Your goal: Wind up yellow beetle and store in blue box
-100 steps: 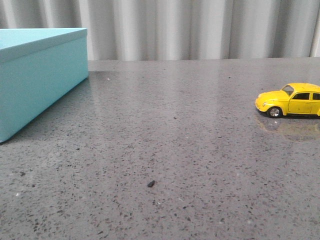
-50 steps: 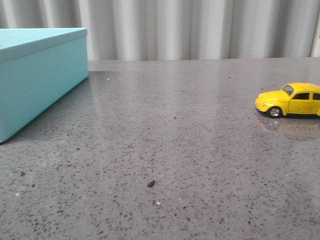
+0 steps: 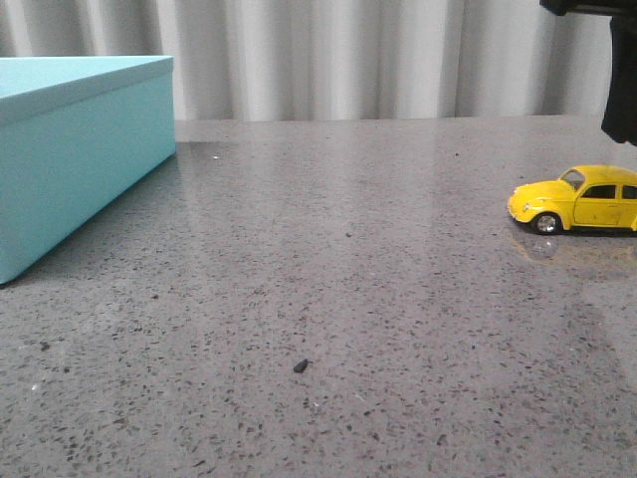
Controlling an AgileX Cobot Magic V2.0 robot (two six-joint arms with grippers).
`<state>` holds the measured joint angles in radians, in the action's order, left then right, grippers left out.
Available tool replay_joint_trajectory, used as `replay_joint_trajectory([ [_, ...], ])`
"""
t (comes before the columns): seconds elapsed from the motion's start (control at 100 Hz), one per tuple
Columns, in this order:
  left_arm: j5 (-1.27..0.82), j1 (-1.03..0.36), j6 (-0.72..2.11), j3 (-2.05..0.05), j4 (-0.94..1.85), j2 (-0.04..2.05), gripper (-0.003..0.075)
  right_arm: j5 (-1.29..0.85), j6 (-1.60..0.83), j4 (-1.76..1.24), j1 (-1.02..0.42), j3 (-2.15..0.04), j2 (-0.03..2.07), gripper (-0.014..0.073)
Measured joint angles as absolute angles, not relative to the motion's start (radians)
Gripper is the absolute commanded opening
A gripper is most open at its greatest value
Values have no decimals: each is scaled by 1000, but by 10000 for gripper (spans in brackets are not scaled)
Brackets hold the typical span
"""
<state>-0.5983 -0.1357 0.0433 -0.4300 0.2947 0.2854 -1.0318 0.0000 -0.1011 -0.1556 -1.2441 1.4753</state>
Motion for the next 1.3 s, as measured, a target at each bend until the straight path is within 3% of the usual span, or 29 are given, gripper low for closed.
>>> replay_joint_trajectory([
  [1.299,-598,-136,43,-430,295,285,-21,-1032,-6,-91,-158,-1256,1558,-52],
])
